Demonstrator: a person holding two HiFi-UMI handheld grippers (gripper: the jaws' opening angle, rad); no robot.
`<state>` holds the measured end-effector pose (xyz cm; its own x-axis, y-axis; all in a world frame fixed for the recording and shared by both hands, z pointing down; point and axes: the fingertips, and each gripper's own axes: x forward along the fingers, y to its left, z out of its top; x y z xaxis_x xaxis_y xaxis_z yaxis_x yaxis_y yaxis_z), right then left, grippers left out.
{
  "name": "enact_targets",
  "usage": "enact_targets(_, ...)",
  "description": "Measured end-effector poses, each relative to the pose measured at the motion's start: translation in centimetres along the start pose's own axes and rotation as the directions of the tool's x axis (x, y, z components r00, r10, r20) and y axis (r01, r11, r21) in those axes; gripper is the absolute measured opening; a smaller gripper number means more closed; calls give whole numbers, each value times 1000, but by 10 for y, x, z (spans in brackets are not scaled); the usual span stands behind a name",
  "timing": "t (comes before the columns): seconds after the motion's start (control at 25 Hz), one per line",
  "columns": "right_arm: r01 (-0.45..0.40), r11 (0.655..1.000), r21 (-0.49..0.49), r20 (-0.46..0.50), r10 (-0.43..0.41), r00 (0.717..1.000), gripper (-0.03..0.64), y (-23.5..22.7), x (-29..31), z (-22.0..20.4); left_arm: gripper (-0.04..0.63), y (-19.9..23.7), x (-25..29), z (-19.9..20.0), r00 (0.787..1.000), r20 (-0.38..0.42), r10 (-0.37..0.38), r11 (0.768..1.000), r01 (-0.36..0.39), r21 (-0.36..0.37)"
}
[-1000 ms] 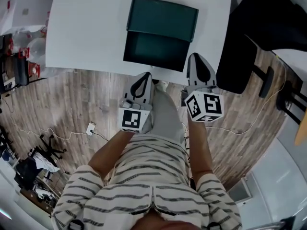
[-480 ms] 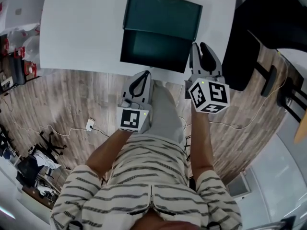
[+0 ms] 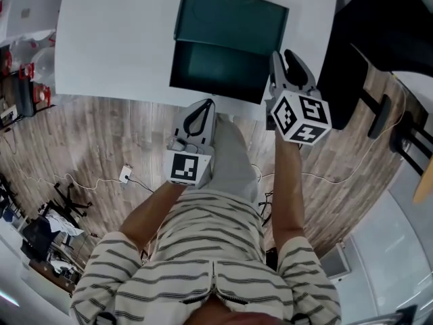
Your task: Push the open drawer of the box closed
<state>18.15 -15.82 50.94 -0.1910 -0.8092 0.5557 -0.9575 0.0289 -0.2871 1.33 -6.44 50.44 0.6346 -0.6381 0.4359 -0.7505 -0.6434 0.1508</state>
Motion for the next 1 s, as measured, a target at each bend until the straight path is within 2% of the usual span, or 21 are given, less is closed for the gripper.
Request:
enact_targets(0.44, -29, 999, 44, -70, 32, 997, 91, -11, 16, -9, -3, -1, -2, -13, 1000, -28, 6, 1000, -6, -5)
enact_targets(0.56, -45, 998, 38, -94, 49, 994, 66, -8, 19, -11, -3, 0, -3, -15, 1000, -24, 11, 1000, -12, -8)
enact_targets(0.68, -41, 999, 19, -110, 43, 993, 71, -6, 19, -12, -2, 1, -4, -18, 999, -26, 18, 1000, -18, -5)
enact_targets(0.76, -41, 999, 24, -116, 43, 992, 77, -7, 20, -13, 40, 2, -3, -22, 999, -37, 23, 1000, -23, 3)
enact_targets(1.0, -38, 999, 23, -128, 41, 991, 78, -6, 22, -13, 72, 3, 3, -39, 996, -79, 50, 999, -51, -4)
